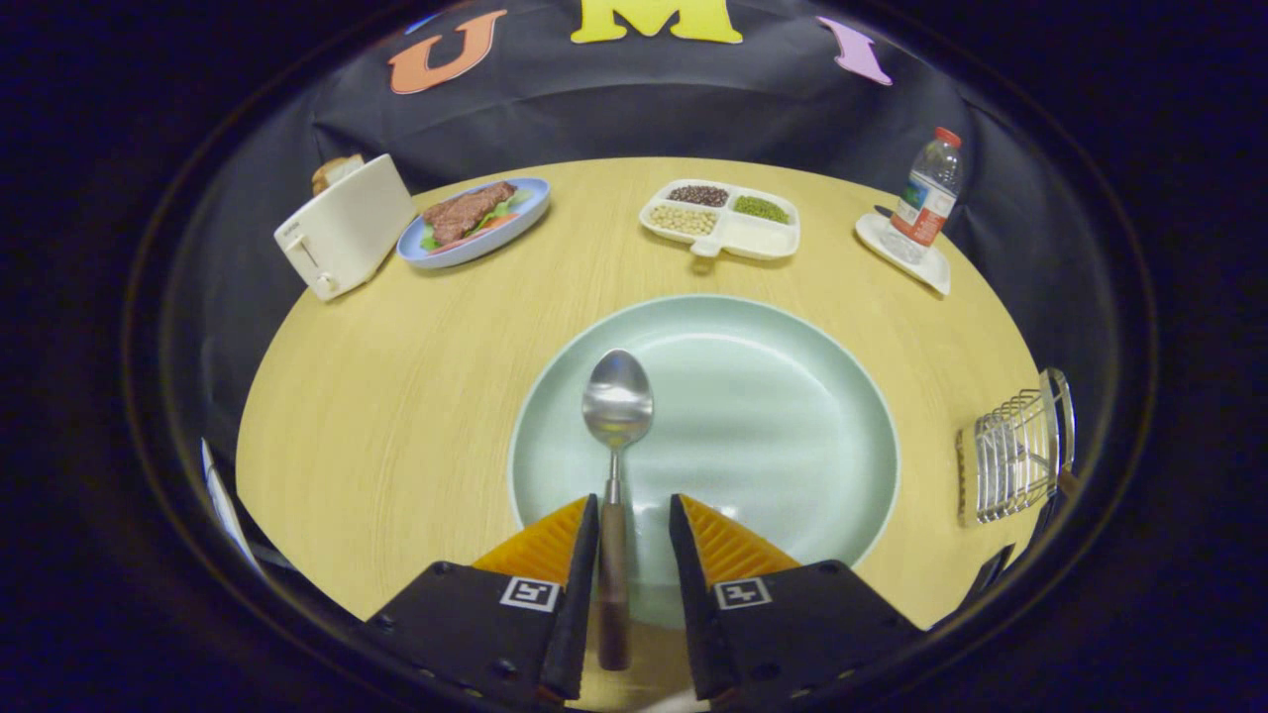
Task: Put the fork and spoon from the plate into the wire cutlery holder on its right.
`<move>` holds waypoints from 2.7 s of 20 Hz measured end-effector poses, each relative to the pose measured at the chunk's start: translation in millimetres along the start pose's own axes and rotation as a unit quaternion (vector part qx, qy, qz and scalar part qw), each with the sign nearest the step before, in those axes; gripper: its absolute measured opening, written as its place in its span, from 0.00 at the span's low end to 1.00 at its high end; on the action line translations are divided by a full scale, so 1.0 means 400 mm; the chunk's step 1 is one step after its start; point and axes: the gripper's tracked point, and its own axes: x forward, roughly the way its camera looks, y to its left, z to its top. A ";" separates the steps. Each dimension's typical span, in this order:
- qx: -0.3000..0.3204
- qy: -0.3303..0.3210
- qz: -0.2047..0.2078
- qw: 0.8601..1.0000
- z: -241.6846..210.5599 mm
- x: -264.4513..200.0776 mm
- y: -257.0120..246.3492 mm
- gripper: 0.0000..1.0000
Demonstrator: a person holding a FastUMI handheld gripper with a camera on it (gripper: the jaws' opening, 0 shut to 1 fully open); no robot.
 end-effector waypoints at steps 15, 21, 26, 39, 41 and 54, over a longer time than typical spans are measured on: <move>-0.008 0.020 -0.001 1.000 -0.007 -0.093 -0.035 0.01; 0.004 -0.002 0.011 1.000 -0.003 -0.192 -0.105 0.00; 0.016 -0.021 0.017 1.000 0.003 -0.285 -0.183 0.00; 0.079 -0.062 -0.014 0.995 -0.014 -0.415 -0.483 0.00; 0.088 -0.067 -0.019 0.994 -0.015 -0.423 -0.525 0.00; 0.127 -0.038 -0.025 0.991 -0.048 -0.387 -0.646 0.01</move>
